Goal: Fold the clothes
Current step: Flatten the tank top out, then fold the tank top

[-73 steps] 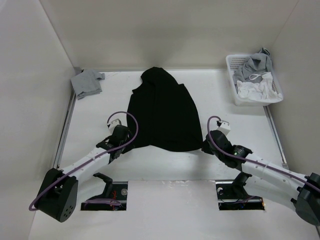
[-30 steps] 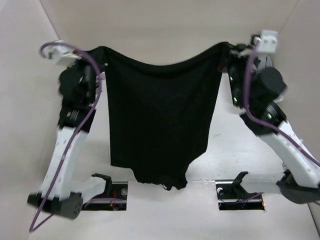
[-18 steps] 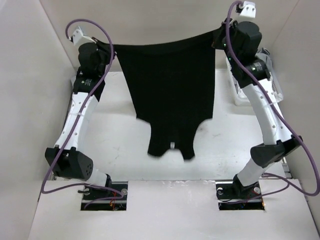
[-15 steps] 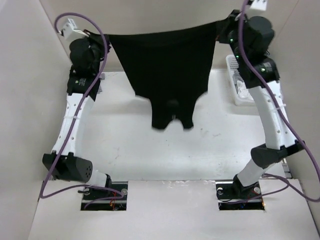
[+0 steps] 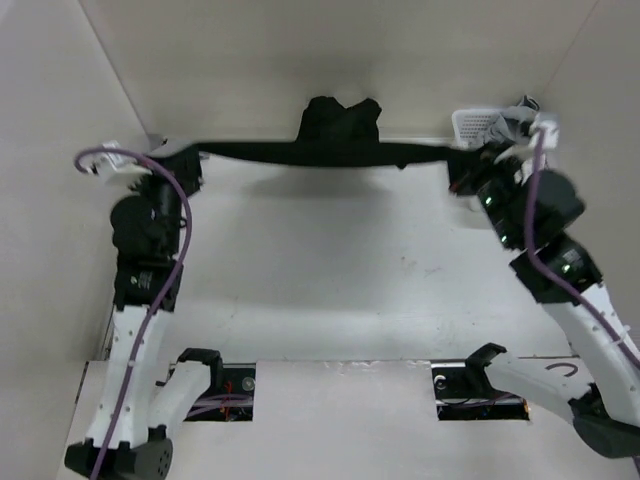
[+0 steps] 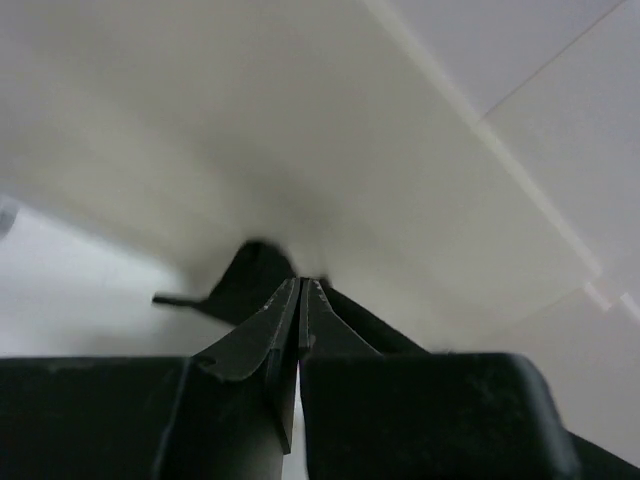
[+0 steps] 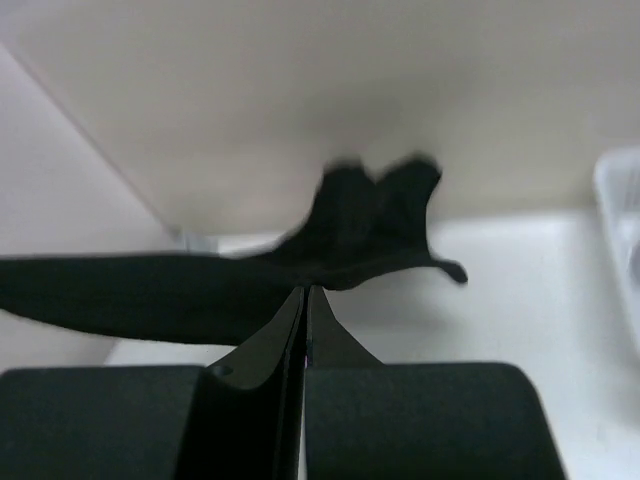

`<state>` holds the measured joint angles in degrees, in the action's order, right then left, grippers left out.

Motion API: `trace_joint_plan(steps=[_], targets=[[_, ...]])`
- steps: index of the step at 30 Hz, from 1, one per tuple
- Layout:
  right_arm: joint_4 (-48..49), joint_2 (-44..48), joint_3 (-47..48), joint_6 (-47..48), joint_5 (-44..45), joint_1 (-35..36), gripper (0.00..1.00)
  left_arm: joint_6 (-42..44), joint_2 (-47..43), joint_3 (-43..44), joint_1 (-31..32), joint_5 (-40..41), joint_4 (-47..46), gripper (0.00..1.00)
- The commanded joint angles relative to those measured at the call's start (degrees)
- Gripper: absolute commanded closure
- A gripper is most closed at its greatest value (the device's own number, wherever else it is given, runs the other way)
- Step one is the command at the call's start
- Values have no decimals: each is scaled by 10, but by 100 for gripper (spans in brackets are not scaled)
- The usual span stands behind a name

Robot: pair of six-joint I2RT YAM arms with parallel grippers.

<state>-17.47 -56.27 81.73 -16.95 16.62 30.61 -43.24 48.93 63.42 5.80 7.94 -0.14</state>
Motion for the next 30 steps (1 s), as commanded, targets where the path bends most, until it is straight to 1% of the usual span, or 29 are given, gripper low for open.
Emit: trace_joint_plan(steps=[1,2,4,6,9,12,15,18,20,22,24,25,27,29,30], targets=[[5,79,-175,-56,57,70,100,-12,-95,-158,11,1,31,100],[0,110,-230,-82,68,100,100,-6,-125,-189,10,2,50,100],[-17,161,-332,-140,75,168,100,10,-200,-253,-4,1,127,100],[-34,187,-406,-202,79,231,100,11,-274,-306,-12,-6,212,100],[-78,212,-478,-293,98,336,100,-30,-355,-351,-1,-18,315,100],[-141,232,-490,-383,139,455,100,-76,-399,-338,37,-7,365,100],[-195,223,-460,-453,175,556,100,-90,-420,-302,50,13,420,100],[-228,186,-418,-477,215,621,100,-95,-434,-266,44,22,450,100],[-227,169,-403,-463,227,602,100,-87,-419,-250,29,31,436,100],[-192,162,-404,-407,221,523,100,-69,-386,-261,16,36,377,100],[-128,155,-411,-329,178,414,100,-76,-334,-279,17,41,295,100],[-79,146,-417,-284,149,351,100,-83,-299,-293,17,50,243,100],[10,114,-418,-213,72,222,100,-104,-215,-307,19,59,136,100],[93,58,-406,-181,-12,97,100,-108,-103,-299,23,79,24,100],[126,23,-393,-172,-52,43,100,-109,-44,-280,28,86,-22,100]])
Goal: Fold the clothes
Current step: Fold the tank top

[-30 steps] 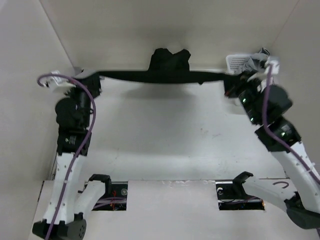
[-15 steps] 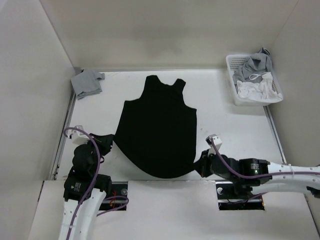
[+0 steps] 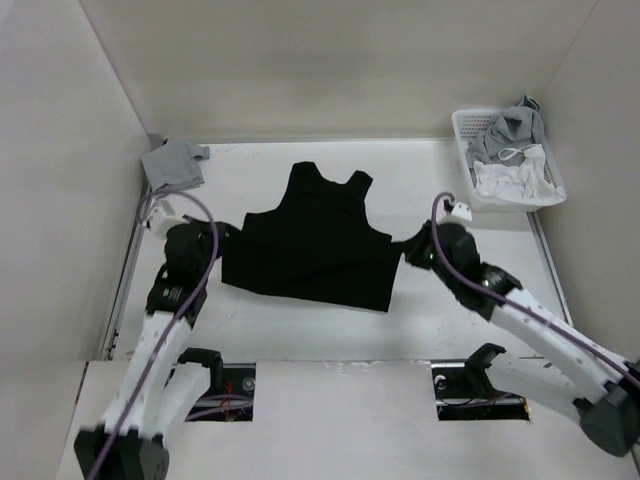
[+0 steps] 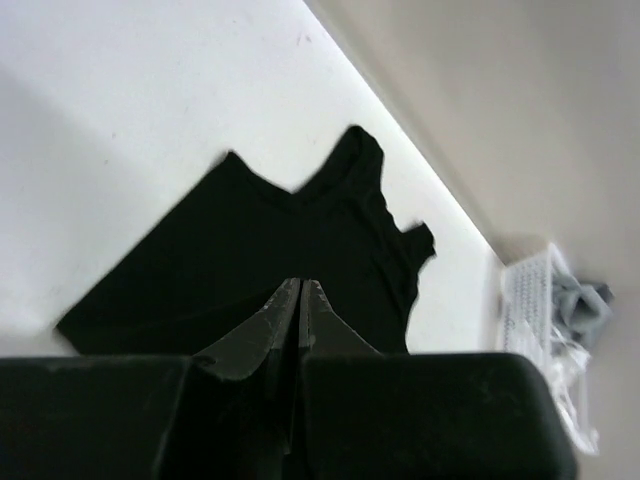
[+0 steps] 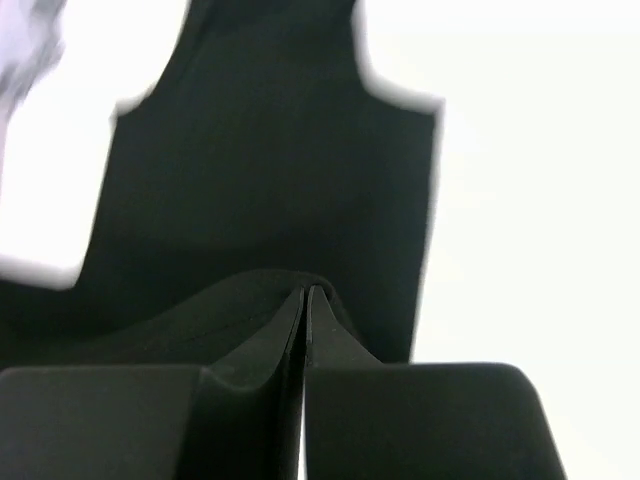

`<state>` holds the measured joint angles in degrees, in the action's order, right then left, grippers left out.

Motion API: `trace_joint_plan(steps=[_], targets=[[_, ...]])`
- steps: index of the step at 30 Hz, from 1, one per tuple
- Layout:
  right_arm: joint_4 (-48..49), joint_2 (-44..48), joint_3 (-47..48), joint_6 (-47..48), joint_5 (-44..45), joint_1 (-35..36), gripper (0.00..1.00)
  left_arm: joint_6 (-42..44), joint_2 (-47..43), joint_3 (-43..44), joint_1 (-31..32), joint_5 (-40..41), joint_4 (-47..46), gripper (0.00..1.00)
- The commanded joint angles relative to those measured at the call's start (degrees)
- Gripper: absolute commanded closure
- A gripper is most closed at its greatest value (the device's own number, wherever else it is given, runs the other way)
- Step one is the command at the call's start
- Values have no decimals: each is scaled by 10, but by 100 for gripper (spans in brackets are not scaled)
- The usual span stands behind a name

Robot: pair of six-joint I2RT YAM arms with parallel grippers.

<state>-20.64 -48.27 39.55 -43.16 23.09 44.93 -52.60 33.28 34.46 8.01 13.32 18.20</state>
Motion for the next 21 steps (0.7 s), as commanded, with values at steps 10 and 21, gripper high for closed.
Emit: trace_joint_plan(steps=[10,21], targets=[[225,-442,325,113,-264,-306,100,14,619,344,-11,36,-330,98],[205,-567,378,104,-207,-293,45,16,611,257,-19,20,-334,62]])
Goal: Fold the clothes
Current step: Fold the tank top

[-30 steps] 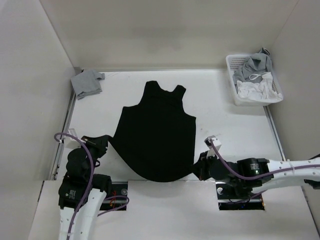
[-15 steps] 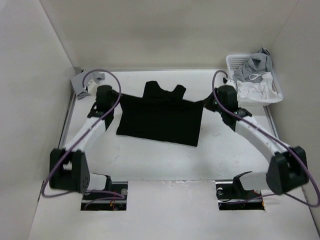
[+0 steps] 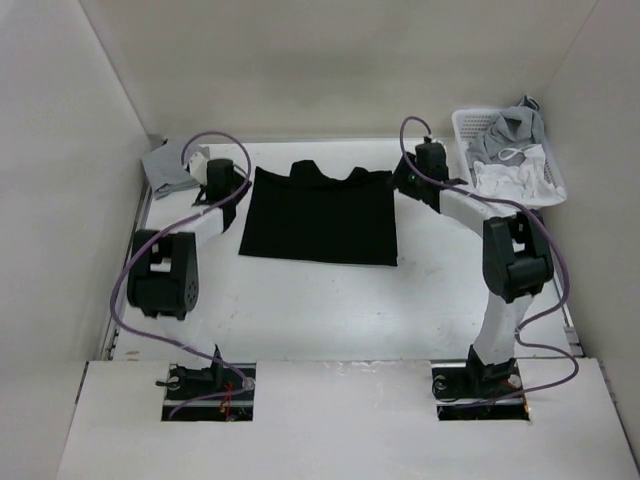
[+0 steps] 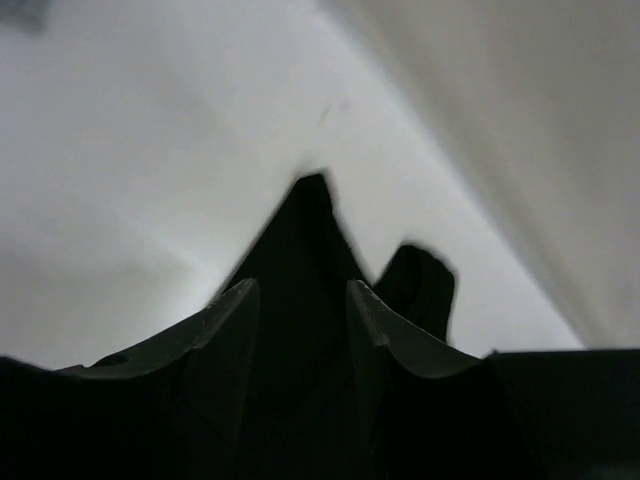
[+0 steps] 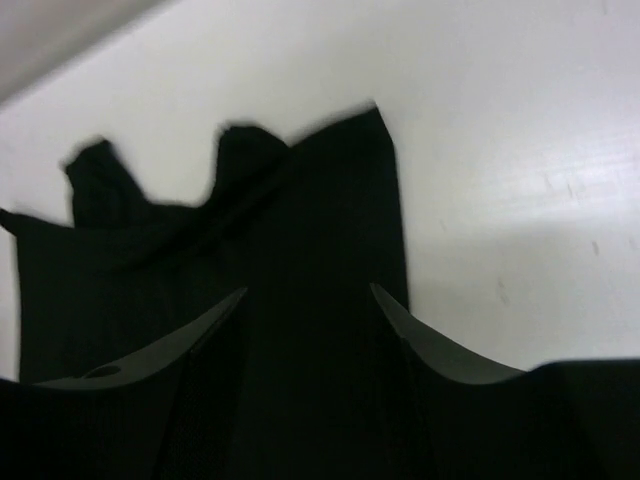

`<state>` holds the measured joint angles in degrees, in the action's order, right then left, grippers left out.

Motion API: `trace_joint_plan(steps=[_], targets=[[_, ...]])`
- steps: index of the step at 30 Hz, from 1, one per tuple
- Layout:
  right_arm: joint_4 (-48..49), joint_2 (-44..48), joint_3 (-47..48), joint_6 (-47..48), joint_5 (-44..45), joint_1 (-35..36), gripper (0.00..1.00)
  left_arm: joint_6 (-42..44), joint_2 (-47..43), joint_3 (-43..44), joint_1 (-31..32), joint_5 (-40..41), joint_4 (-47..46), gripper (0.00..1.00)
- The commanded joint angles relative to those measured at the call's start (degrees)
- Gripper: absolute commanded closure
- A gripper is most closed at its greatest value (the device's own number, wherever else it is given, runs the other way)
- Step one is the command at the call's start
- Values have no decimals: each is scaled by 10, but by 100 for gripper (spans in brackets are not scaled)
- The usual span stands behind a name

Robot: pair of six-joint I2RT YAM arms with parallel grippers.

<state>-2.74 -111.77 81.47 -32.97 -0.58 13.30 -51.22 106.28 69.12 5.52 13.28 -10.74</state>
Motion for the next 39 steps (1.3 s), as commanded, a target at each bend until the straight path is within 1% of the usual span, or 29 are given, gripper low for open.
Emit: trace_joint_plan(steps=[1,2,3,4,5,6,7,9,11,14,16,19,20,22,24,25,27,29,31,34,39], targets=[[40,94,-80,4,43,34,45,-1,-154,-146,15,26,-64,63],[56,122,-124,3,56,47,47,-7,-179,-190,20,30,-74,64],[75,154,-172,-2,62,61,52,-22,-219,-259,26,32,-90,67],[97,185,-218,-6,69,75,63,-33,-239,-294,27,32,-93,68],[117,214,-265,-17,74,89,75,-40,-270,-346,24,25,-94,69],[136,243,-309,-31,77,101,89,-41,-286,-374,22,19,-92,69],[149,270,-348,-41,76,113,98,-40,-305,-404,21,5,-89,69],[161,314,-407,-51,79,137,100,-40,-335,-455,2,-36,-84,67],[166,356,-455,-56,87,157,98,-41,-346,-485,-13,-72,-83,64],[169,412,-509,-66,101,172,90,-44,-322,-505,-28,-101,-92,62],[169,445,-535,-67,101,173,85,-46,-305,-508,-35,-104,-104,62],[166,479,-568,-75,105,173,72,-54,-282,-508,-41,-100,-141,62],[165,487,-578,-84,108,173,67,-58,-274,-505,-42,-100,-150,63],[164,495,-598,-106,116,172,60,-62,-262,-497,-42,-101,-161,67],[163,495,-615,-128,130,162,56,-68,-246,-488,-37,-106,-168,75],[163,492,-622,-139,134,156,55,-68,-241,-486,-35,-108,-169,78],[164,485,-629,-163,133,149,52,-70,-233,-486,-33,-113,-173,89],[163,472,-629,-176,137,147,50,-75,-244,-497,-39,-113,-179,95],[167,454,-625,-184,133,147,49,-73,-266,-506,-49,-110,-176,97],[186,419,-613,-192,131,150,49,-70,-294,-515,-61,-113,-171,97],[255,343,-597,-206,120,147,50,-65,-290,-515,-55,-118,-172,97]])
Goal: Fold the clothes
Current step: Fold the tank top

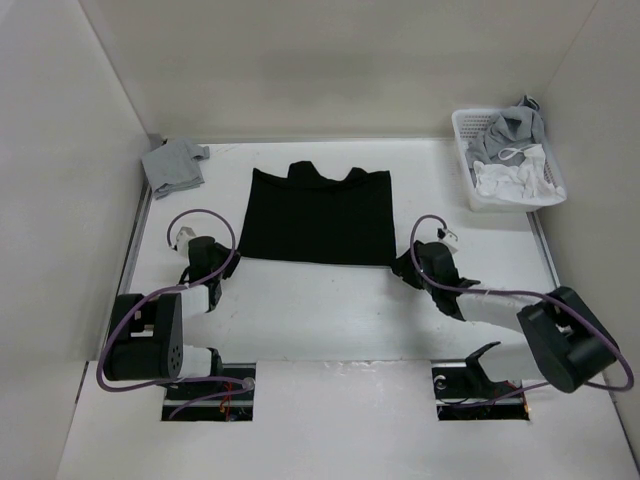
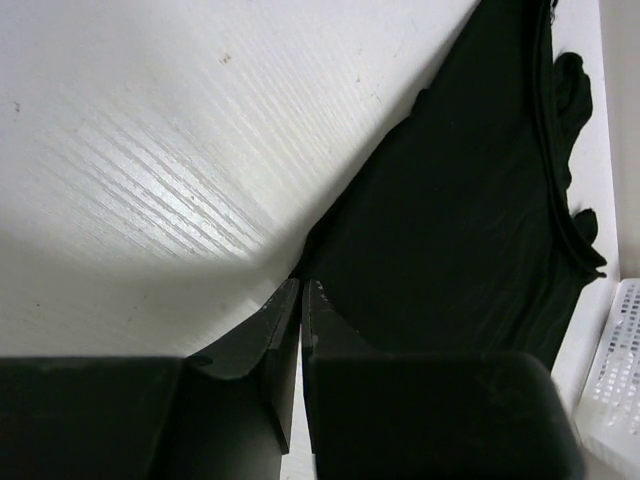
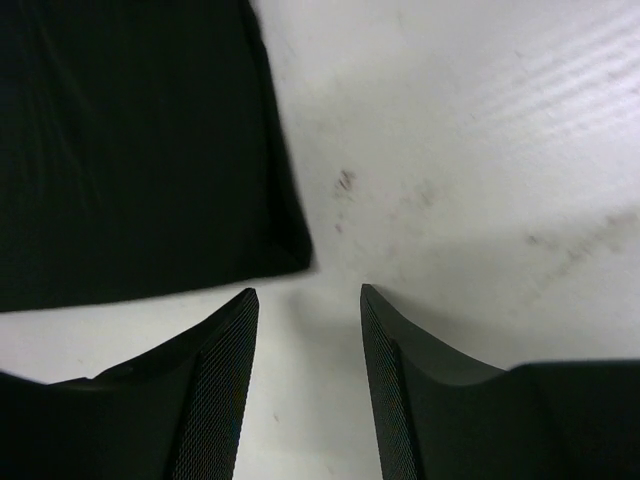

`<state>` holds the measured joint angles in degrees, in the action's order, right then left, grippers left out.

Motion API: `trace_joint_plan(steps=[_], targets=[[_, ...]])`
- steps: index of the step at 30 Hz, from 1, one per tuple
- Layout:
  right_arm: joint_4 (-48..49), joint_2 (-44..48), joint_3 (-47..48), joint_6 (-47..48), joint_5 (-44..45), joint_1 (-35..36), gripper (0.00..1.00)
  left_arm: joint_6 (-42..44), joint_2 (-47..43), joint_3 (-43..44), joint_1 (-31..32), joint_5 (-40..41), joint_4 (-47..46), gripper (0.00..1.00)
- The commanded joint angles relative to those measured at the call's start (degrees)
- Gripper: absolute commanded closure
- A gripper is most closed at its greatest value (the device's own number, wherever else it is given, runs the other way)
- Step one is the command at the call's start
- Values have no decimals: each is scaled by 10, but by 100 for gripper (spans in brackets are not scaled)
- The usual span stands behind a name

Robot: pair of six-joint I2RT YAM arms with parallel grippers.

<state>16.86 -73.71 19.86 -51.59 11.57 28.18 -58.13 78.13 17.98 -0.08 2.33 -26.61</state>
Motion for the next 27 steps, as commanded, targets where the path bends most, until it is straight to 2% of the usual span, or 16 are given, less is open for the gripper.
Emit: trace_joint_plan(steps=[1,4,6,9,12,15,17,27], targets=[[76,-55,23,-26,-6,-5,51,4,-5,-4,2,-11,-15,97],[112,-96,32,-44,-12,-7,54,4,1,-3,2,-19,-19,97],[125,-120,33,-61,-18,-19,62,4,2,-3,2,-22,-20,97],[143,-124,20,-78,-23,-25,68,4,0,-2,2,-23,-20,97],[136,-108,11,-84,-18,-24,68,4,-1,0,2,-23,-17,97],[122,-94,-1,-94,-19,-23,60,3,1,1,2,-23,-17,97],[123,-84,-10,-98,-17,-23,60,3,3,1,4,-23,-18,97],[145,-122,11,-92,-28,-23,94,0,9,4,10,-23,-27,100]])
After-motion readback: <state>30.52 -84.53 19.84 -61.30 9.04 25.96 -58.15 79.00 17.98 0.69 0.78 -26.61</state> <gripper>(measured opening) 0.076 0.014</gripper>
